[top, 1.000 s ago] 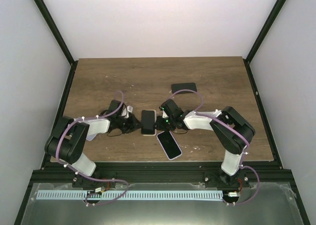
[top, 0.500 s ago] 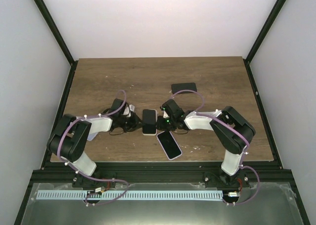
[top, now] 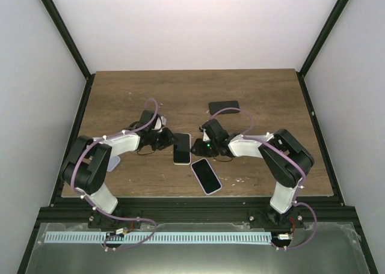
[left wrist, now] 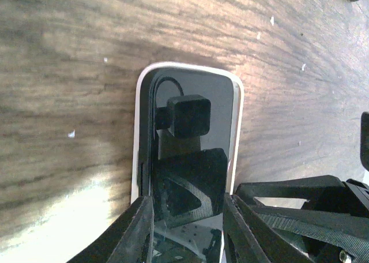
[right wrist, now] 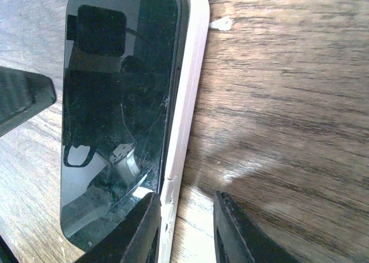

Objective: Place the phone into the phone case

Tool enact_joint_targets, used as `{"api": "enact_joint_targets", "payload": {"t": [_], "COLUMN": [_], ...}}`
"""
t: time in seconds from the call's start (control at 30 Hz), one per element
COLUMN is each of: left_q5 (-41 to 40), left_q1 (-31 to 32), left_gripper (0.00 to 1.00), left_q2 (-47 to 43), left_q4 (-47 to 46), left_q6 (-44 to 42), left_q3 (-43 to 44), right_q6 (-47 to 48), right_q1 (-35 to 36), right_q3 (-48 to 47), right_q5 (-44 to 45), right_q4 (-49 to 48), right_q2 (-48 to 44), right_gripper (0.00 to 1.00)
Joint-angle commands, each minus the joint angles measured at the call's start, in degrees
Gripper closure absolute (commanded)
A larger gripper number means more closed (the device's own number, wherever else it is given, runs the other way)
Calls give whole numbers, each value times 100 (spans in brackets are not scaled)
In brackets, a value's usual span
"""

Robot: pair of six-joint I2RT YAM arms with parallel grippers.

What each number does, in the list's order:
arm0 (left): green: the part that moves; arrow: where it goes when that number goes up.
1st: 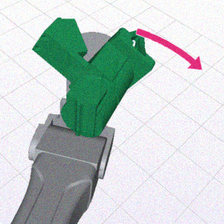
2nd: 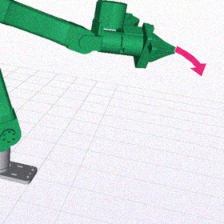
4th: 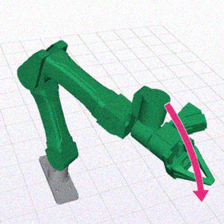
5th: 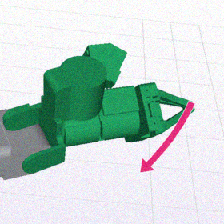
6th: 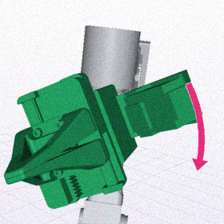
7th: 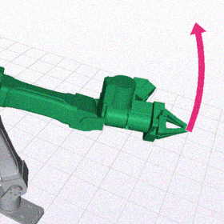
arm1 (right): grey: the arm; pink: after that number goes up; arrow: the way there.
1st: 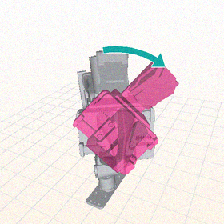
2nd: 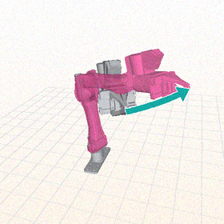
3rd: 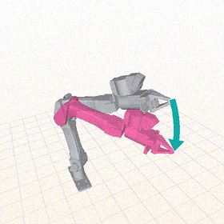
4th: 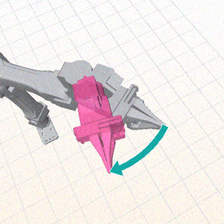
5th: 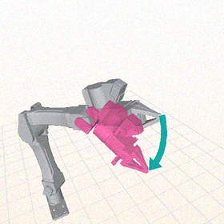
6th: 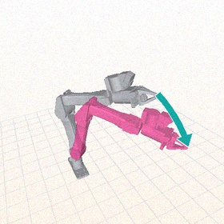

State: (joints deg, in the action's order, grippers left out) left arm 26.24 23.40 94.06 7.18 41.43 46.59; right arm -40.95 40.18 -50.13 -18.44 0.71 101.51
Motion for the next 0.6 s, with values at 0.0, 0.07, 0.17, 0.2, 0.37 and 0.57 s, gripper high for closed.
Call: {"api": "enact_joint_targets", "payload": {"t": [0.0, 0.07, 0.17, 0.2, 0.37, 0.57], "left_q5": [-219, -216, -162, -100, 269, 576], "left_q1": [-10, -11, -11, -11, 5, 62], "left_gripper": [69, 70, 72, 73, 89, 94], "left_q2": [253, 385, 541, 563, 626, 810], "left_q4": [223, 231, 136, 30, -458, -808], "left_q6": [-272, -321, -305, -289, -243, -217], "left_q3": [112, 135, 100, 51, -73, -80], "right_q6": [102, 117, 150, 165, 389, 780], "right_q1": [-28, -28, -29, -28, -29, -28], "right_q3": [-164, -215, -339, -355, -307, -433], "right_q5": [-6, 26, -59, -156, -425, -748], "right_q4": [-135, -158, -218, -286, -843, -1093], "right_q2": [50, 131, 296, 340, 431, 688], "right_gripper": [75, 76, 77, 78, 78, 78]}}
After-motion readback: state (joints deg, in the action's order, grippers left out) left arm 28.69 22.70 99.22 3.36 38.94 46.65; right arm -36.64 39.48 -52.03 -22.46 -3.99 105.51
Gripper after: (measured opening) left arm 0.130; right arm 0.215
